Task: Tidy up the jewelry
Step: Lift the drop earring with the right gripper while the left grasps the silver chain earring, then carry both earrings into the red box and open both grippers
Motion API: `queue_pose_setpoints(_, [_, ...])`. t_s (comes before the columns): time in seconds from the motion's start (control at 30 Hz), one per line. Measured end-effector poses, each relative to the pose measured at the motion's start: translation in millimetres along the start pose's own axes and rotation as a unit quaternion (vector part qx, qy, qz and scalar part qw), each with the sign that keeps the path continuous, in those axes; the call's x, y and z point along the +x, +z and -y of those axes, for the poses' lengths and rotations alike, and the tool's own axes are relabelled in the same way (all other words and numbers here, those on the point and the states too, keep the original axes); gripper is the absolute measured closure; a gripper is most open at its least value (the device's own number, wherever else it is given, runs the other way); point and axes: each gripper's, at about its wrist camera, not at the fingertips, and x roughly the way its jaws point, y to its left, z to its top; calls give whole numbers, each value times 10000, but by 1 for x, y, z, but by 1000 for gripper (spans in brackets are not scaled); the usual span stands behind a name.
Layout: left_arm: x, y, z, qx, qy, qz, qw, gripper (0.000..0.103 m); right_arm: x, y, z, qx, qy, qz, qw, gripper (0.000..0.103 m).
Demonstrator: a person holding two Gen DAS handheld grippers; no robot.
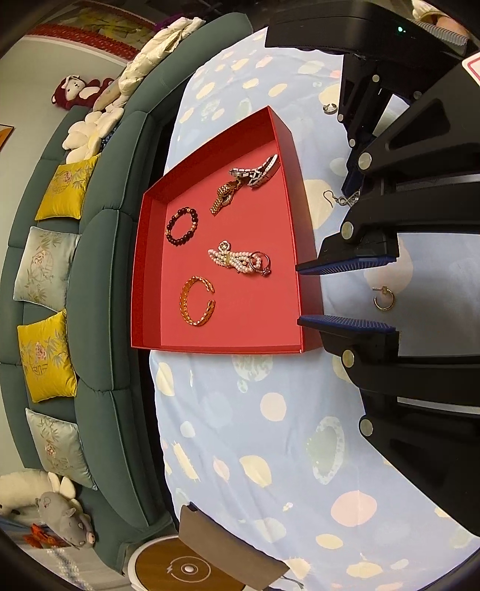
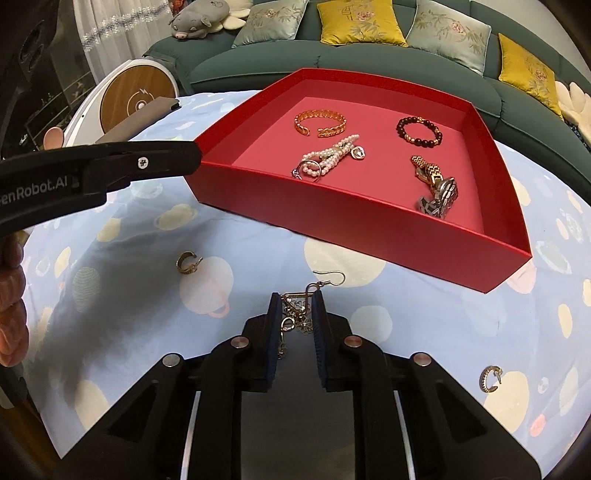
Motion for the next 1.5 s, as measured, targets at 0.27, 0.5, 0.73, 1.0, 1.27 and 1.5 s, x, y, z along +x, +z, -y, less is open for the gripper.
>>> queue_pose_setpoints(0.27, [3,-12,12,175,-132,-162,9996,69,-17,1,10,136,-84,215,9996,92])
queue_pose_setpoints(0.5, [17,-30,45,413,-457,-446,9971,61,-43,3,35,413,-177,468,9979,92])
queue_pose_setpoints(0.73, [38,-48,82,835,-469,-687,9930,61,-51,-5,50,529,-269,438,9973,92])
queue_pose_setpoints(1.0, [44,-54,93,1084,-379,-629,9914,88,-57,-9,56,559,-276,456,9970,92])
queue_pose_setpoints(1.27, [36,-48,88,1017,-591,-609,9912,103,-66,-7,58,636,-297,599,9957,92])
queue_pose_setpoints(1.5, [11,-32,75,817,-701,-258,9939,103,-75,-1,58,653,-282,743,9947,92])
